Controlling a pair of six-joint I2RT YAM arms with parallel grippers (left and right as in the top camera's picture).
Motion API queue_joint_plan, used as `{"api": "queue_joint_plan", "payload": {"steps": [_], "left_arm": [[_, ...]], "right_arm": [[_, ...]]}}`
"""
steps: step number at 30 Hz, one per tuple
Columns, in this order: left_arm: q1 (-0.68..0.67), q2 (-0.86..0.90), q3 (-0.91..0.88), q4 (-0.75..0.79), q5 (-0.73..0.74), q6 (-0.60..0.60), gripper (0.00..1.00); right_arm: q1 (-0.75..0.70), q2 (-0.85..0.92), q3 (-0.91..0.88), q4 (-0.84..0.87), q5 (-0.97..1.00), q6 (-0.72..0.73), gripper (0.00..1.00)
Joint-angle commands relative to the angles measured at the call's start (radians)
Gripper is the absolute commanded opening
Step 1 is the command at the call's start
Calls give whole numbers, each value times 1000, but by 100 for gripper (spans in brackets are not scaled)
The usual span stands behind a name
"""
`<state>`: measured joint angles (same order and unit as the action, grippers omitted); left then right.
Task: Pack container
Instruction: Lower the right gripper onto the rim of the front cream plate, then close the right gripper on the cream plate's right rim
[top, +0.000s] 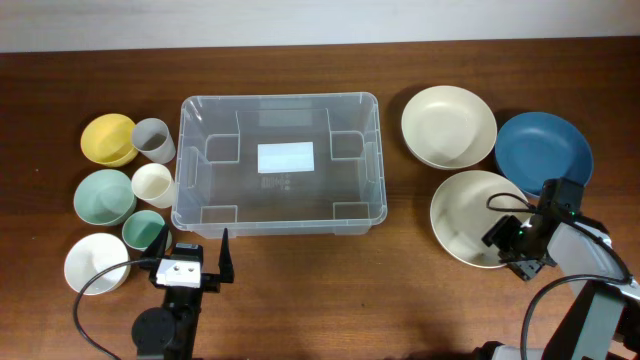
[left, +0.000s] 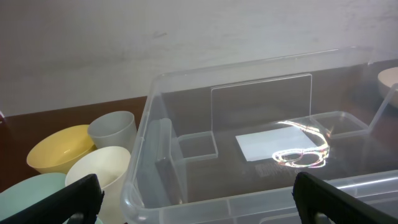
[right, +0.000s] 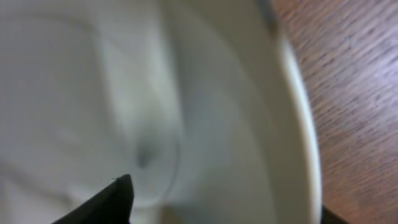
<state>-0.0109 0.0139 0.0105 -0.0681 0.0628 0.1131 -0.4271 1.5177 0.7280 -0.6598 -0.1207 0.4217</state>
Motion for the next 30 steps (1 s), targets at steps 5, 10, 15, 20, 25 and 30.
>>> {"api": "queue_joint_plan", "payload": {"steps": [5,10,15,20,25,30], "left_arm": [[5,-9,-2,-9,-7,13,100],[5,-9,-2,-9,-7,13,100],[5,-9,-2,-9,-7,13,100],[5,-9,-2,-9,-7,13,100],[5,-9,-2,-9,-7,13,100],[5,-9,-2,-9,-7,13,100]], "right_arm": [[-5,0,29,-78,-4,5,11],[-5,-33,109,-213,-3,5,4],[-5,-145,273,-433,-24,-20,4],[-5,-266,435,-547,-88,-49,4],[-5,-398,569,-563,-44,-48,9],[-5,-399,466,-581,15,-47,71]]}}
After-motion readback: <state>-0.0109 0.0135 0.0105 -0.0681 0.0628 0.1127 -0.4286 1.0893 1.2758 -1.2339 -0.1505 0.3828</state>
